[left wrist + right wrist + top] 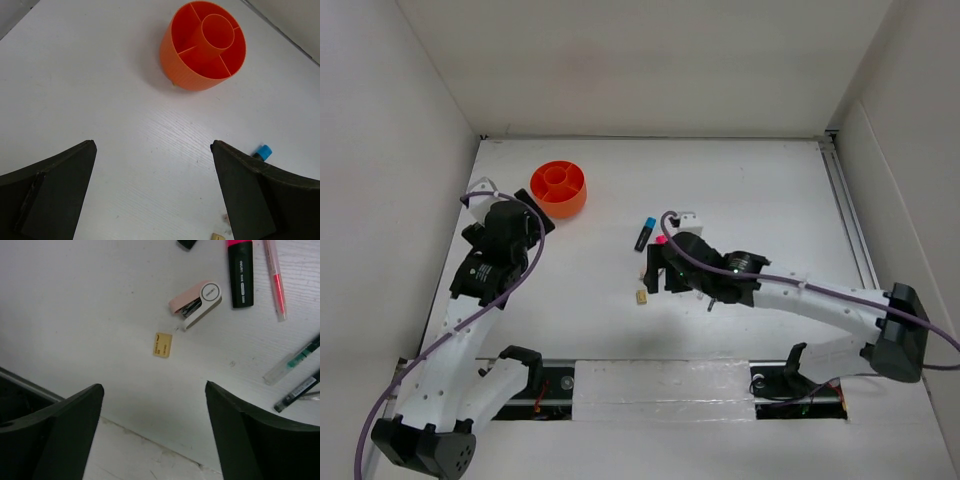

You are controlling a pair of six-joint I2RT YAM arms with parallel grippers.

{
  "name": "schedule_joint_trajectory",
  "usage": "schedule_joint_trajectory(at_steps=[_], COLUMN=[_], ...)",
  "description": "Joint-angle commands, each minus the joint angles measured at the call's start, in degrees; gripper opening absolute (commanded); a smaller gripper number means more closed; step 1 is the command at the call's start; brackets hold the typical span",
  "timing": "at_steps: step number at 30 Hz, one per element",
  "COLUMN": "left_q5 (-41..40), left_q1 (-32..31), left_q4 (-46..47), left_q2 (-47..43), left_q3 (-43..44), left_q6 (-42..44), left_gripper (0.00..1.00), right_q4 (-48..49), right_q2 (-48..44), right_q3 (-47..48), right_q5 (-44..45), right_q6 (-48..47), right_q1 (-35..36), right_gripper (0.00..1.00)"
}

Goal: Sort the stationery into containers
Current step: Pick up the stationery from the center of the board.

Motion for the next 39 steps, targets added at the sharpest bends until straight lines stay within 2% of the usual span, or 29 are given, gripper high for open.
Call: schedule_joint_trajectory(at_steps=[1, 3, 8, 10, 11, 21, 28, 29, 31, 39], left_q5=[-0.22, -0.22, 1.01, 1.54, 1.54, 2.77, 3.38, 3.38, 3.91, 3.91], left_q1=[0.32, 0.32, 0.32, 0.32, 0.32, 0.32, 0.32, 0.32, 0.32, 0.32], left_q4=[-0.11, -0.11, 0.94, 0.94, 0.94, 0.94, 1.47, 1.47, 1.47, 1.47], left_q2=[-0.46, -0.46, -0.46, -0.46, -0.46, -0.99, -1.51, -1.51, -1.51, -2.04], left_q3=[2.12, 2.12, 2.12, 2.12, 2.12, 2.12, 2.12, 2.12, 2.12, 2.12], left_q6=[-0.15, -0.15, 0.55, 1.08, 1.08, 1.08, 1.61, 1.61, 1.61, 1.61], left_gripper=[1.00, 1.00, 1.00, 1.00, 1.00, 1.00, 1.00, 1.00, 1.00, 1.00], right_q4=[5.93, 5.92, 7.85, 7.85, 7.85, 7.15, 8.37, 8.38, 8.38, 8.99], right_q2=[6.48, 9.38, 16.42, 17.48, 18.18, 25.12, 27.06, 28.54, 29.08, 32.42], right_q3=[2.76, 3.30, 3.82, 4.62, 4.62, 6.99, 5.85, 5.85, 6.46, 6.99], right_q5=[5.46, 6.79, 7.04, 8.27, 8.28, 9.86, 8.81, 8.11, 8.10, 7.49], right_q6=[4.45, 4.46, 6.65, 7.18, 7.18, 8.33, 9.56, 9.56, 9.56, 10.08], right_q1=[1.17, 3.45, 4.07, 4.07, 4.07, 4.60, 4.60, 4.60, 4.60, 5.65], right_gripper=[0.83, 0.78, 0.68, 0.68, 0.71, 0.69, 0.60, 0.54, 0.51, 0.51])
